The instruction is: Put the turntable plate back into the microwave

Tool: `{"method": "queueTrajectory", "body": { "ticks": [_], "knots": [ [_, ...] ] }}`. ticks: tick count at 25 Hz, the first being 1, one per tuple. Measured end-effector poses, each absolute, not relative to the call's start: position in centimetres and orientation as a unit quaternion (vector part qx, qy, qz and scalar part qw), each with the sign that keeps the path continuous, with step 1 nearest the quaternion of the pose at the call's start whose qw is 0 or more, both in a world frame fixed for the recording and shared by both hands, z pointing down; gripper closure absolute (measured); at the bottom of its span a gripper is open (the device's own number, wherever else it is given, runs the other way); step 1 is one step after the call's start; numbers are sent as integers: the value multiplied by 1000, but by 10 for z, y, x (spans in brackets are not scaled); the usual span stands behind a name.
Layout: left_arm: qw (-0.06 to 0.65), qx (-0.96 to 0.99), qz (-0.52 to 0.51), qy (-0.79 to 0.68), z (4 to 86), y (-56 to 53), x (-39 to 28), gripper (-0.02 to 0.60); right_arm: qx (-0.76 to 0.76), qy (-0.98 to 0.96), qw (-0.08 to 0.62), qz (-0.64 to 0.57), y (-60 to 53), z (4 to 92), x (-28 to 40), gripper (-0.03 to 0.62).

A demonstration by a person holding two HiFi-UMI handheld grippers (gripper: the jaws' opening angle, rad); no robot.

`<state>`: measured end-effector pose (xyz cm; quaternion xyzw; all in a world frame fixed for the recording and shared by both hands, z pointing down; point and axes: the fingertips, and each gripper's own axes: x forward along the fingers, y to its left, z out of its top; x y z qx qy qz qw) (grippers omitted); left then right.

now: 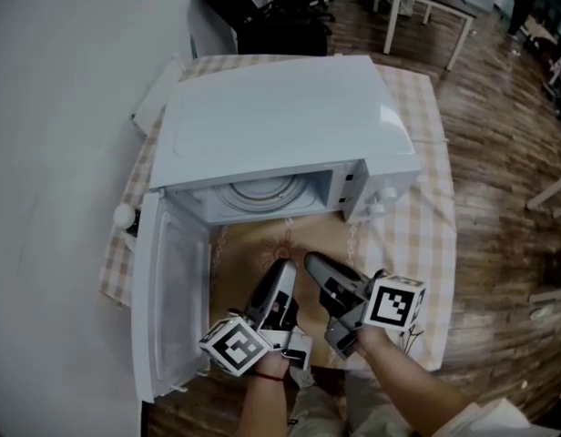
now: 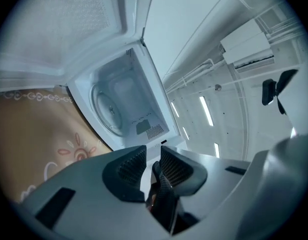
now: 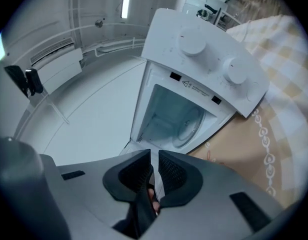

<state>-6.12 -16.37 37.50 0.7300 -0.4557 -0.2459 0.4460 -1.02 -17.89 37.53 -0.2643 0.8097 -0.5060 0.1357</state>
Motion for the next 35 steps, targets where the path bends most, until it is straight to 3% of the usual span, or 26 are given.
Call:
{"method": "queueTrajectory", "body": {
  "ticks": [11, 35],
  "knots": [
    [333, 801, -193, -459, 343, -121, -31, 520, -255, 911, 59, -319, -127, 350, 4, 525],
    [185, 875, -115, -433, 230, -25, -6, 552, -256, 959, 23, -118, -30, 236, 28, 525]
  ]
}}
